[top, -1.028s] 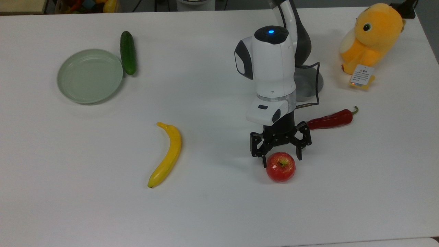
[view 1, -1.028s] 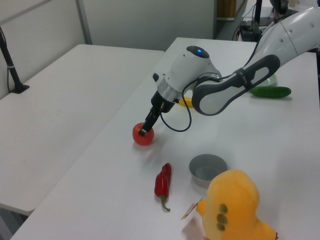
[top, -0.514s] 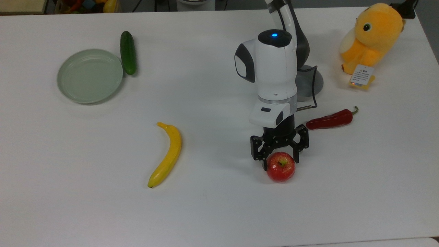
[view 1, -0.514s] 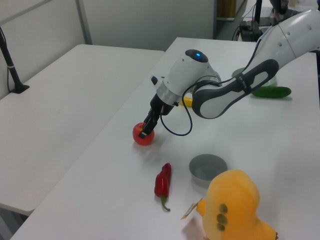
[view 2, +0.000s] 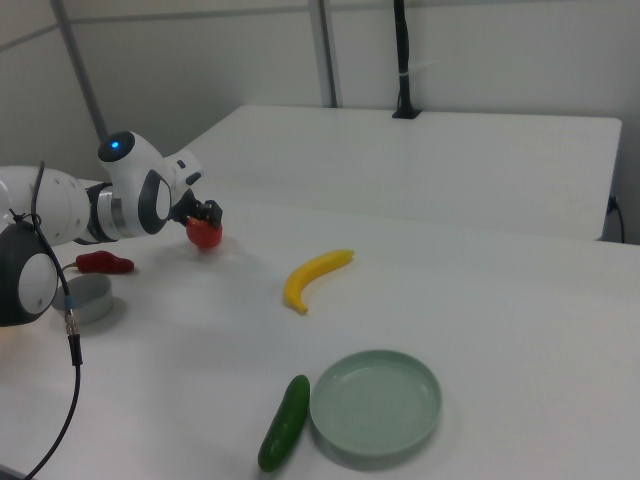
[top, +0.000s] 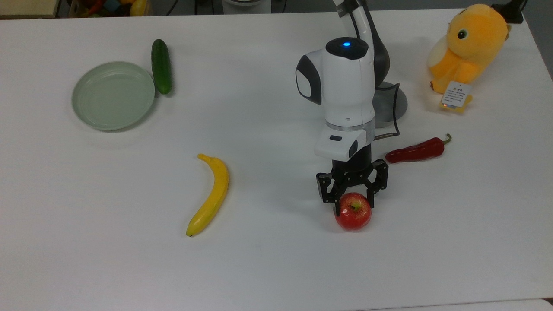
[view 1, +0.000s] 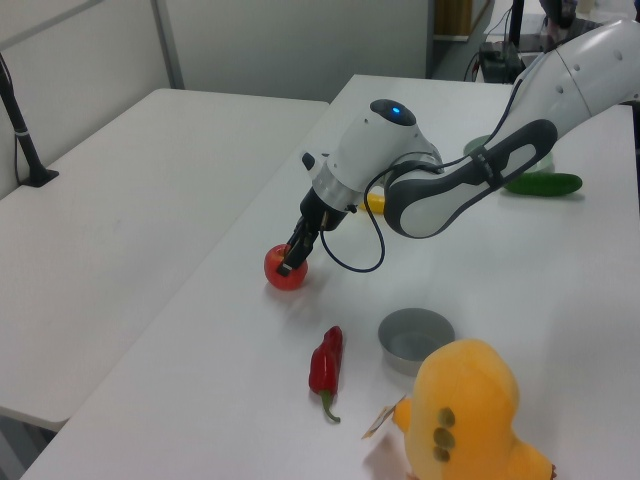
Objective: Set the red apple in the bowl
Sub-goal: 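Lift the apple and carry it over the grey bowl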
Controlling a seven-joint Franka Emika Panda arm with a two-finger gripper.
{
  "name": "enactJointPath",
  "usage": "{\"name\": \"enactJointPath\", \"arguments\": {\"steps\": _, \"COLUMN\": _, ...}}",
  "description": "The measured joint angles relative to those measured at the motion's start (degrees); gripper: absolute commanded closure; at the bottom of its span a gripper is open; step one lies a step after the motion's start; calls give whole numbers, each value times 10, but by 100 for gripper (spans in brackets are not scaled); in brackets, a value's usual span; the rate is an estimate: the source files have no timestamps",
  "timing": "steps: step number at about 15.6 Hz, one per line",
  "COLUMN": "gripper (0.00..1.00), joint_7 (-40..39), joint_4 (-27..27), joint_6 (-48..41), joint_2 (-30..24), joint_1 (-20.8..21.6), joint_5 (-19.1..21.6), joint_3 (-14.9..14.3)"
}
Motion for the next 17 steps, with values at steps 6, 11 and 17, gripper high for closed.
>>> {"name": "enactJointPath", "arguments": {"steps": 6, "gripper": 74, "joint_7": 0, "joint_4": -23, "joint_6": 0, "joint_2": -54, "joint_1": -7, "joint_5": -5, "joint_3": 23}}
{"name": "enactJointPath", "arguments": {"steps": 11, "gripper": 73, "joint_7": 0, "joint_4": -131, "joint_6": -4, "joint_2": -152, "joint_1": -13, "joint_5": -11, "joint_3": 57}}
{"name": "enactJointPath", "arguments": {"steps": 17, "gripper": 73, "joint_7": 3, "joint_4": -263, "joint_6": -149, "joint_2": -306, "joint_1": 36, "joint_5": -10, "joint_3": 71}}
